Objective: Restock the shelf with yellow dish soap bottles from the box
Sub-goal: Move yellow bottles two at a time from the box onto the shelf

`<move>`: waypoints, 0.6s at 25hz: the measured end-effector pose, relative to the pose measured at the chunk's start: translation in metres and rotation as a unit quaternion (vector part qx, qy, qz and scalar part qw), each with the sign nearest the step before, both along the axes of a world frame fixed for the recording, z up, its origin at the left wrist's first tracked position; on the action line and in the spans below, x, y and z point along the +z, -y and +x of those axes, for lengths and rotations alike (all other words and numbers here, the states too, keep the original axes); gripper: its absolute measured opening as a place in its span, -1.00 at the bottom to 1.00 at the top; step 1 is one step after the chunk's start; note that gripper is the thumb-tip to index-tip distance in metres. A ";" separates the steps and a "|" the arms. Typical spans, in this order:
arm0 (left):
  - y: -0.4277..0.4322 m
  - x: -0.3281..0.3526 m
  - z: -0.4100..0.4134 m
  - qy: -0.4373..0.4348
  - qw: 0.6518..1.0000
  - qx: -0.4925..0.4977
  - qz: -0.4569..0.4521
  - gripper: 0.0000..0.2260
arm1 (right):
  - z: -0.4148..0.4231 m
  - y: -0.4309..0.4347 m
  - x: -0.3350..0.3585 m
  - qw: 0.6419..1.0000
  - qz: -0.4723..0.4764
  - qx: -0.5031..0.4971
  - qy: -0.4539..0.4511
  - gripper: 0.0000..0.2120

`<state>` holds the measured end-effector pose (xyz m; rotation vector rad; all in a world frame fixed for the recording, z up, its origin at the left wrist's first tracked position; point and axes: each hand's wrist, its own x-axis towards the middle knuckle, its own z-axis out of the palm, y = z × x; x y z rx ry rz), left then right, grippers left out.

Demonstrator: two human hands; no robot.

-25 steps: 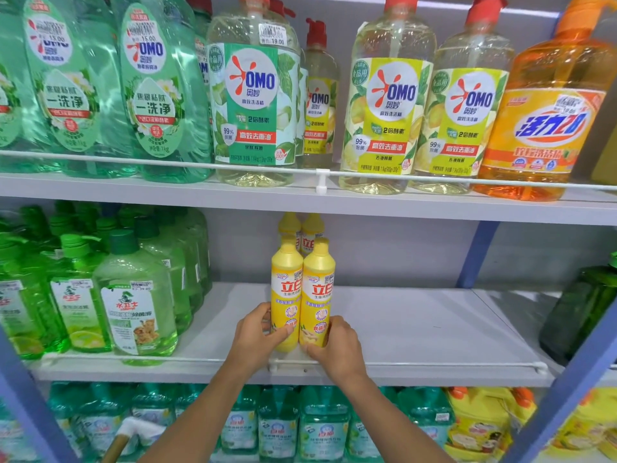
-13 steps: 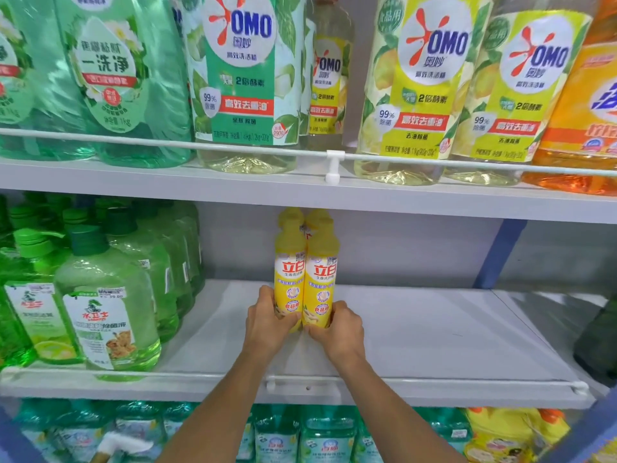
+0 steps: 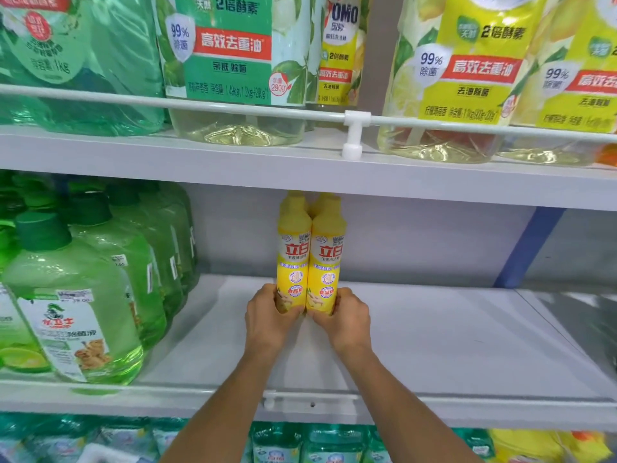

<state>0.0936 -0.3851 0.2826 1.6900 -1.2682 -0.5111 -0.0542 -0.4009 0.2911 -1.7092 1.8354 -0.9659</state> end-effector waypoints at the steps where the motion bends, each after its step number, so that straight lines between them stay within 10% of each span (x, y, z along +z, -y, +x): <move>1: 0.001 0.000 0.000 0.001 1.000 0.002 -0.002 -0.62 | 0.000 0.001 0.000 1.000 -0.002 0.001 0.001 -0.54; 15: 0.009 -0.003 0.000 -0.026 0.999 0.023 -0.019 -0.56 | 0.004 0.012 -0.006 1.000 -0.004 -0.017 0.011 -0.53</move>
